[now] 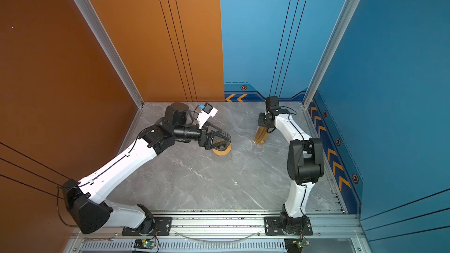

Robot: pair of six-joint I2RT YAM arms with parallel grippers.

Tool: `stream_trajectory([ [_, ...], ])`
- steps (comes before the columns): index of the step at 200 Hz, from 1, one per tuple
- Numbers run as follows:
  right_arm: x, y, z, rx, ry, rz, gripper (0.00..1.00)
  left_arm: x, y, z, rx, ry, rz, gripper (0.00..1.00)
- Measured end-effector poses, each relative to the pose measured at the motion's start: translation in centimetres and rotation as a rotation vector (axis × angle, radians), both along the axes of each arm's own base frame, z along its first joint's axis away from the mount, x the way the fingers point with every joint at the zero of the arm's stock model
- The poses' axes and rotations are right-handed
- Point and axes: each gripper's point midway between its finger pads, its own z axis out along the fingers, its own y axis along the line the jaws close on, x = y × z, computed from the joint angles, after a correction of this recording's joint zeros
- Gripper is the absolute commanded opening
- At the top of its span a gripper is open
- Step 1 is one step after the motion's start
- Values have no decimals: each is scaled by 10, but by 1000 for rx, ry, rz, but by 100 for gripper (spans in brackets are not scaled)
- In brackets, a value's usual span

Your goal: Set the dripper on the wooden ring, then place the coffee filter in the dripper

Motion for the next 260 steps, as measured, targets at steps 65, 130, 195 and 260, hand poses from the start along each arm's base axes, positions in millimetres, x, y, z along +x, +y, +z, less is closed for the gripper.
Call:
stream_trajectory([
  [65,1,-3,-3,-7,6,-7,10,0,0,0,0,0,0,98],
  [130,2,-4,-19,-12,40,-9,10,0,0,0,0,0,0,98],
  [195,2,-4,-27,-17,55,-3,12,0,0,0,0,1,0,98],
  [260,2,-3,-39,-14,78,-12,12,0,0,0,0,1,0,98],
])
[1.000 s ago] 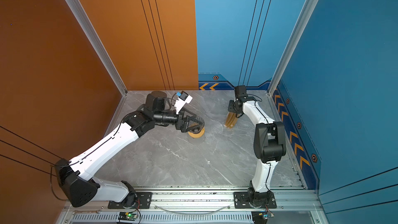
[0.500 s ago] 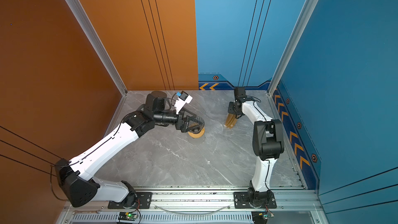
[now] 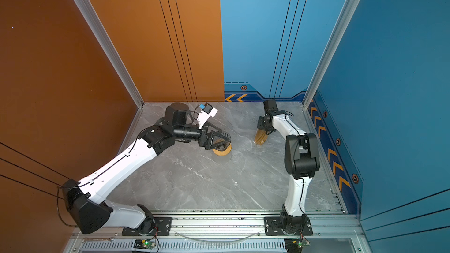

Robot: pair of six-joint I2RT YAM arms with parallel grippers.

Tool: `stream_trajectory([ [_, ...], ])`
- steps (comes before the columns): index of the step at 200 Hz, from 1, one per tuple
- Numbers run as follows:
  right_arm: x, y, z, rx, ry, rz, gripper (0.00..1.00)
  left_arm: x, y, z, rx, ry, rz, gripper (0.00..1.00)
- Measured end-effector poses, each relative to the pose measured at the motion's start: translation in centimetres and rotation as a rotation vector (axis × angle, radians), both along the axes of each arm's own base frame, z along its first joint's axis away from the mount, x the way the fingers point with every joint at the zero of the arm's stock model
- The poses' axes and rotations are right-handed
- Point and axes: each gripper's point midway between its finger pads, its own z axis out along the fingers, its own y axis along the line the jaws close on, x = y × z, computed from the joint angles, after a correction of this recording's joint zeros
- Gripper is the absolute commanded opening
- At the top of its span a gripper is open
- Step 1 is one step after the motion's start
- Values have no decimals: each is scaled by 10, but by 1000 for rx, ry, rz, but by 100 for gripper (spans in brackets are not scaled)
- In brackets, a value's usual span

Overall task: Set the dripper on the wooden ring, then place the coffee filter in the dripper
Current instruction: 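Close the right gripper on a paper filter and lift it from the pack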

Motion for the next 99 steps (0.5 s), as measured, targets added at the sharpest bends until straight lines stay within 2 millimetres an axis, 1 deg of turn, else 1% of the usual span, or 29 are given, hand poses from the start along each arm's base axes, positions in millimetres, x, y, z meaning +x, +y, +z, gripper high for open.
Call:
stream_trajectory([
  [56,7,2,1,5,-34,-49,12,0,0,0,0,0,0,98],
  [99,13,5,-9,12,-40,-74,12,0,0,0,0,0,0,98],
])
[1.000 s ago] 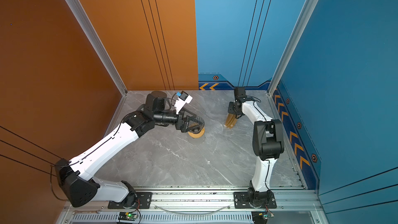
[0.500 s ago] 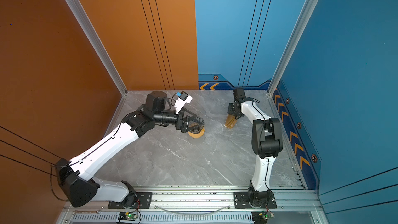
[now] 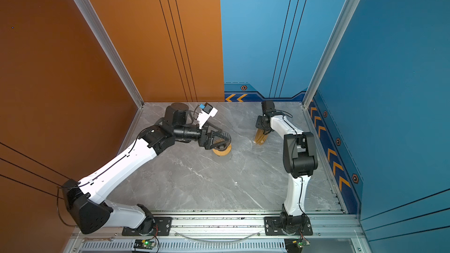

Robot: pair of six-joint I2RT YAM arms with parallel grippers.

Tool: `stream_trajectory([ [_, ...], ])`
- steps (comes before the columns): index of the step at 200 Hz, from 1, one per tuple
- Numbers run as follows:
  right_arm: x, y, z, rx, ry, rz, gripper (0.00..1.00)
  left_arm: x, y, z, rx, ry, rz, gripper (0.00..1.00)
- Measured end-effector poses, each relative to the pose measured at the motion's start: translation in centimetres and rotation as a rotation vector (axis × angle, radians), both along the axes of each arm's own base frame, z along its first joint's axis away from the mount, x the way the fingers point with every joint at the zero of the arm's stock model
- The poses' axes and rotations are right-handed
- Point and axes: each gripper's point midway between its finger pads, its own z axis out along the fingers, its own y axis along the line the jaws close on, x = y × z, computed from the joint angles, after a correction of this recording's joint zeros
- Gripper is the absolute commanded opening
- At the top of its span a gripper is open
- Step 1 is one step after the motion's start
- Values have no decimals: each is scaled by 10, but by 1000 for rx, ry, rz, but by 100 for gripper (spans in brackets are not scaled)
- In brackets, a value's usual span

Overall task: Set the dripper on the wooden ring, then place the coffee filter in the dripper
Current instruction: 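Close the right gripper on a paper filter and lift it from the pack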

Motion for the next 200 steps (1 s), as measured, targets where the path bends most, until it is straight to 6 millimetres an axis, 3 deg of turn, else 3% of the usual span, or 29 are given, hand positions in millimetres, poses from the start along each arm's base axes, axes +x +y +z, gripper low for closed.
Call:
stream_trajectory([
  [53,-6,1,-18,6,31,-14,9,0,0,0,0,0,0,98],
  [105,-6,1,-17,10,18,-16,3,0,0,-1,4,5,0,98],
  [137,-9,1,-5,12,-6,-15,2,-1,0,-1,4,6,0,98],
  [200,-17,0,40,14,-92,0,2,-1,0,-1,4,6,0,98],
])
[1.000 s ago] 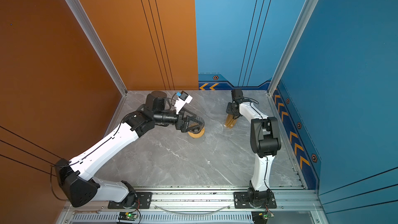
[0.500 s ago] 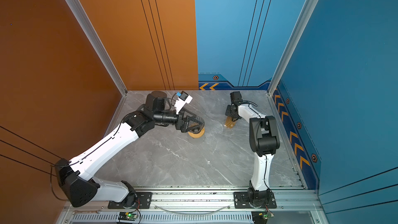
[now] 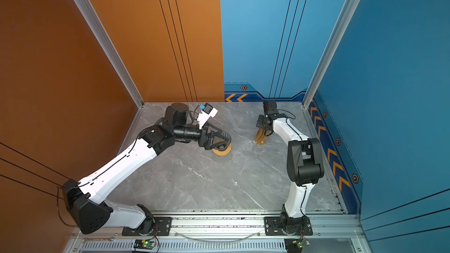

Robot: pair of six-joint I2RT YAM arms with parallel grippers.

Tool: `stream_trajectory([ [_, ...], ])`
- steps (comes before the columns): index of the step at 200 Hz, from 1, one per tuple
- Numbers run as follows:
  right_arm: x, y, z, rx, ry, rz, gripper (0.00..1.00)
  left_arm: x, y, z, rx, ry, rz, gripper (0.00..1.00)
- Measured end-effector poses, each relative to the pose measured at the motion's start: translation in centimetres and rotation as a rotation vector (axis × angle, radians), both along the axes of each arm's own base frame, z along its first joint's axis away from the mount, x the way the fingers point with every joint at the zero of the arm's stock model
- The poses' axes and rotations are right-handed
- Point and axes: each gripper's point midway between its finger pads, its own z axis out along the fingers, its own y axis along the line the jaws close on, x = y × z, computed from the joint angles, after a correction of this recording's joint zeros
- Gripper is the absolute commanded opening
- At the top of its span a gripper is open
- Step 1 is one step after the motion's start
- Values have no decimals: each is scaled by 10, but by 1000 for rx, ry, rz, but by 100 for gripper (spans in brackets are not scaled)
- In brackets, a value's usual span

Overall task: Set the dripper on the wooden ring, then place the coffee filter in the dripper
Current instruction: 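Close the right gripper on a paper filter and lift it from the pack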

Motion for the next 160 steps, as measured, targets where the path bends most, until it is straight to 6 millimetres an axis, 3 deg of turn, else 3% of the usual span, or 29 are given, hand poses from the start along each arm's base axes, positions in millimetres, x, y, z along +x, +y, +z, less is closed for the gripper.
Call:
stream_trajectory([
  [160,-38,-5,29,-12,-45,24,0,-2,-1,0,1,1,-5,98],
])
